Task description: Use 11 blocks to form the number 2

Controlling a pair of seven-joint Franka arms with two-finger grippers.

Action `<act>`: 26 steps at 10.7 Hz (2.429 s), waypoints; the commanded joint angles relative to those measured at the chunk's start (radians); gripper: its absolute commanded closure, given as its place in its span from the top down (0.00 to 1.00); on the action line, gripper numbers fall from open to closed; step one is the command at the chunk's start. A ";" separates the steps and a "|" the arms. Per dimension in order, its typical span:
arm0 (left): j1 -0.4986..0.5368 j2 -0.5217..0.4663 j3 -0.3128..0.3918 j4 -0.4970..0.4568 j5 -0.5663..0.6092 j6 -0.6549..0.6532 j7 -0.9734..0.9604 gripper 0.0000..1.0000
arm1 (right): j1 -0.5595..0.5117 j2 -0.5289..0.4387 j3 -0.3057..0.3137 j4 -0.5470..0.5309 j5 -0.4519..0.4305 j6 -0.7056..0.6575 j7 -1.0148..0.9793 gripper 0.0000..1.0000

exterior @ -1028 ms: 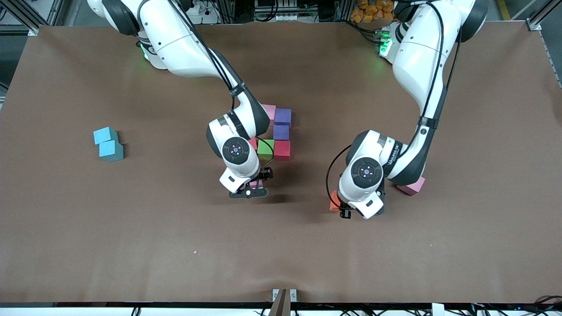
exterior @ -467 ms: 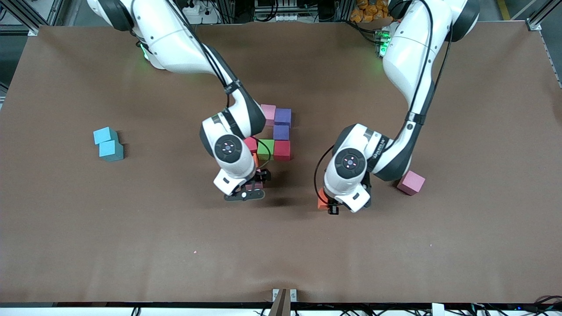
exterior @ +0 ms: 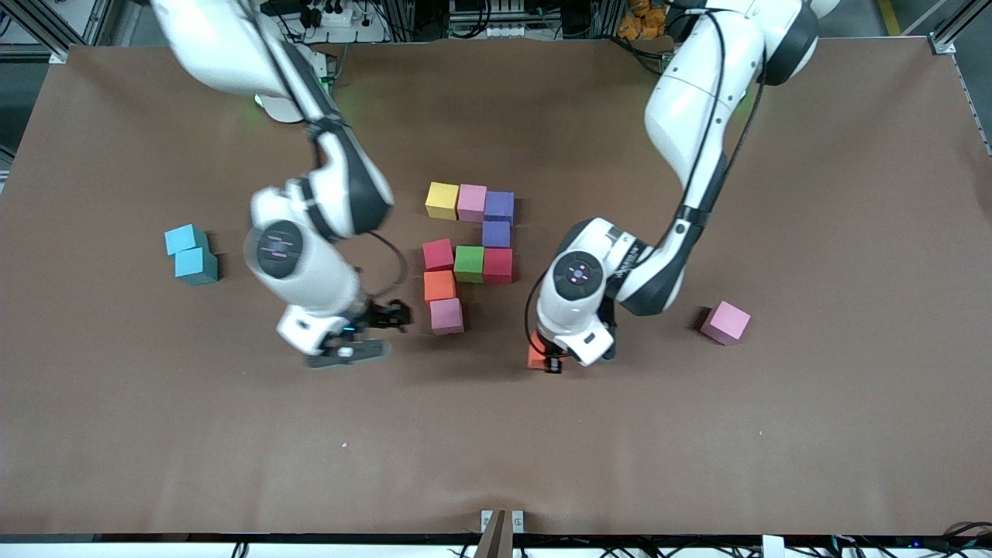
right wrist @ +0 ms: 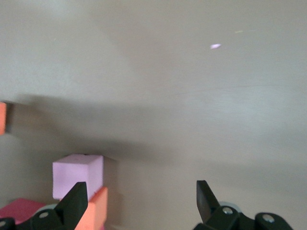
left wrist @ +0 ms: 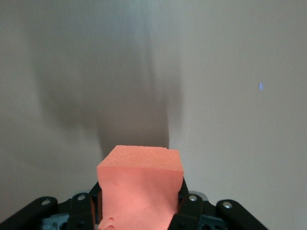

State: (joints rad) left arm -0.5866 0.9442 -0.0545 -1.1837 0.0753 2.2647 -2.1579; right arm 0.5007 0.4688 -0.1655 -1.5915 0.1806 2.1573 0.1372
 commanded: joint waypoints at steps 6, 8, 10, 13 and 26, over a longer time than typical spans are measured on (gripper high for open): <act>-0.113 0.068 0.009 0.096 -0.020 0.013 -0.121 0.36 | -0.396 -0.310 0.127 -0.131 -0.124 -0.270 -0.266 1.00; -0.133 0.071 0.005 0.096 -0.020 0.016 -0.160 0.36 | -0.459 -0.396 0.127 -0.148 -0.133 -0.318 -0.265 1.00; -0.144 0.080 0.004 0.096 -0.020 0.036 -0.186 0.36 | -0.490 -0.423 0.110 -0.096 -0.194 -0.440 -0.263 1.00; -0.162 0.090 0.005 0.096 -0.028 0.050 -0.198 0.36 | -0.502 -0.430 0.084 0.027 -0.222 -0.568 -0.263 1.00; -0.183 0.130 0.013 0.096 -0.035 0.131 -0.214 0.37 | -0.557 -0.420 0.084 0.110 -0.201 -0.623 -0.246 1.00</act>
State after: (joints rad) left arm -0.7579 1.0301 -0.0558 -1.1180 0.0642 2.3613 -2.3570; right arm -0.0538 0.0361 -0.0863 -1.5066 -0.0244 1.5385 -0.1167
